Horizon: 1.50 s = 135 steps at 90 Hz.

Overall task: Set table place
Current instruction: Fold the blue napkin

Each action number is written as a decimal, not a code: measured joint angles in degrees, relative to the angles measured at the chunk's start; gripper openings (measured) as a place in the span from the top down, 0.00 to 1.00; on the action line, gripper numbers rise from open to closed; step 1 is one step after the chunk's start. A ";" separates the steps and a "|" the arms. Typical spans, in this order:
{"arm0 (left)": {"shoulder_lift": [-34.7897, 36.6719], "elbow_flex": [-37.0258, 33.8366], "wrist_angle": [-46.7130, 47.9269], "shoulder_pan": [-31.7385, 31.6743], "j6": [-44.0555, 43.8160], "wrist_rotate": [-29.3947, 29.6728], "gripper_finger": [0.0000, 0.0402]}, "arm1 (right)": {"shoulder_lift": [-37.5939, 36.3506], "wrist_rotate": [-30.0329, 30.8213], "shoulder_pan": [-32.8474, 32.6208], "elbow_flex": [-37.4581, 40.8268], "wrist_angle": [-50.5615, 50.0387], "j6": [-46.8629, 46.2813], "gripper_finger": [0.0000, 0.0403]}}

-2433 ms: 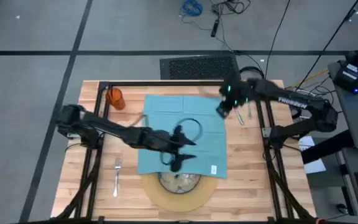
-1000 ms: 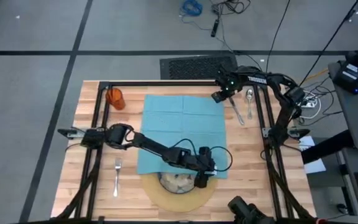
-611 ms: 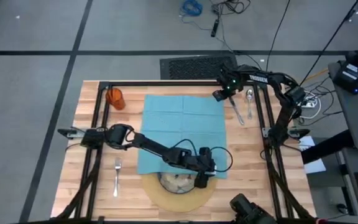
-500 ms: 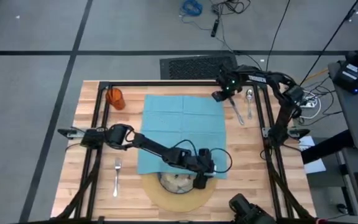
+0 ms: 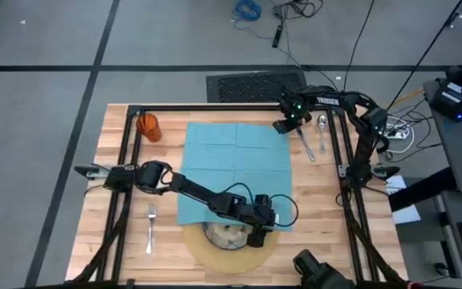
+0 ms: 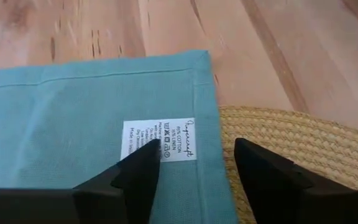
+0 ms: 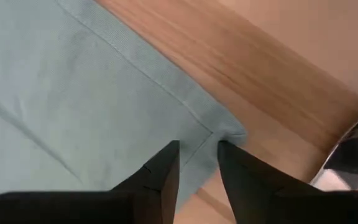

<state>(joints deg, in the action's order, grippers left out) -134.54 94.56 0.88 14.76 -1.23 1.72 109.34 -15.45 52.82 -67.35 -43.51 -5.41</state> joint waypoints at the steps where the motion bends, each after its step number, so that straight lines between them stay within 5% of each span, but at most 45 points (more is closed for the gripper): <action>1: 0.00 0.00 0.01 0.00 -0.01 0.00 0.57 | 0.01 0.03 0.00 0.00 0.00 0.02 0.77; 26: 0.00 -0.07 -0.57 -0.04 0.06 1.88 0.79 | 0.17 0.99 0.02 0.04 -1.11 1.64 0.98; 43: 0.02 -0.15 -1.61 0.00 0.17 2.30 0.98 | 0.02 0.99 0.02 0.07 -1.16 2.08 1.00; 109: 8.98 -0.07 3.06 3.26 3.65 16.03 1.00 | -19.11 1.30 -2.01 0.26 -5.12 1.39 1.00; 135: 9.79 -0.11 9.73 5.32 -0.58 20.79 1.00 | -20.59 -4.80 -6.78 0.22 2.47 -2.66 1.00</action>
<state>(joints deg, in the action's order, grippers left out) -124.75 94.45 10.61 20.09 -1.80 22.50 88.75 -20.25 46.04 -67.13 -41.04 -8.08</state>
